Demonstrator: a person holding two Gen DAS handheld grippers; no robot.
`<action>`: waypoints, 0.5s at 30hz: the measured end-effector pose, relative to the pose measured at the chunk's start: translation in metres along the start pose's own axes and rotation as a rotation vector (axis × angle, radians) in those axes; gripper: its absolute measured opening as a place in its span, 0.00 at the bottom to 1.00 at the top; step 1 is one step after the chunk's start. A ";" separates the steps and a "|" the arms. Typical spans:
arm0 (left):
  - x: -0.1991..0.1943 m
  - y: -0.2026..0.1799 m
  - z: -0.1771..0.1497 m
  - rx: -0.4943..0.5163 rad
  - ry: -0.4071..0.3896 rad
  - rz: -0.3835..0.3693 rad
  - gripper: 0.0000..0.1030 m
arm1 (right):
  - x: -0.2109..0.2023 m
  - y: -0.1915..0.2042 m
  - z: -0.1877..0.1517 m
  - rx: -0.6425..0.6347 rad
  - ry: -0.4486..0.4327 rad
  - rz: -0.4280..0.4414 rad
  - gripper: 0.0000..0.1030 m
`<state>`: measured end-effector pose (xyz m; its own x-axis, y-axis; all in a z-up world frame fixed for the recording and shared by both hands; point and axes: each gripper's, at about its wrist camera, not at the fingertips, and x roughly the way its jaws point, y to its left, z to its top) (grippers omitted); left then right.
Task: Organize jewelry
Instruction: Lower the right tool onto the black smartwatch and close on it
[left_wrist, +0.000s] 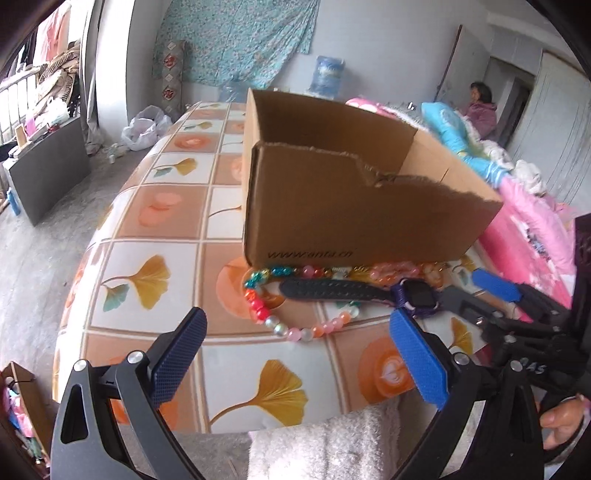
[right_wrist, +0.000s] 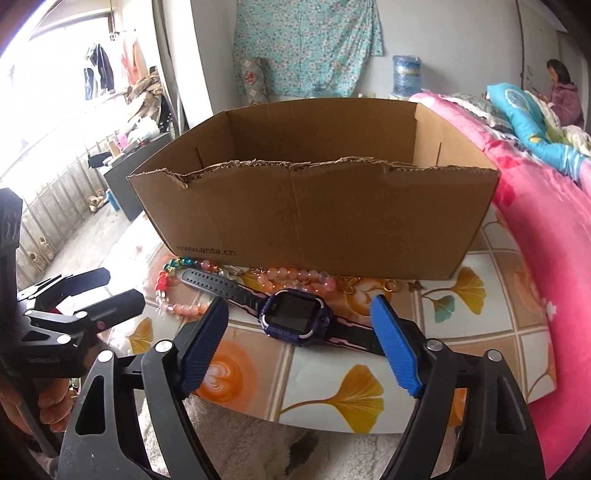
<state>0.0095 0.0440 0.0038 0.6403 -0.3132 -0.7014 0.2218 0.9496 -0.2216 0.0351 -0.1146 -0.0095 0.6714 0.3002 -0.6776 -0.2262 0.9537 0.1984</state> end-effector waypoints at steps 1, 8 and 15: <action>0.001 0.001 0.003 -0.014 0.000 -0.015 0.94 | 0.003 0.000 0.000 0.002 0.006 0.010 0.63; 0.024 -0.006 0.022 -0.064 0.047 -0.074 0.94 | 0.030 -0.014 -0.002 0.028 0.082 0.062 0.39; 0.057 -0.009 0.028 -0.120 0.158 -0.120 0.90 | 0.030 -0.015 -0.003 0.019 0.063 0.086 0.39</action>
<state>0.0646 0.0169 -0.0153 0.4892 -0.4269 -0.7605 0.1944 0.9034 -0.3821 0.0567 -0.1203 -0.0344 0.6040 0.3798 -0.7007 -0.2673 0.9248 0.2709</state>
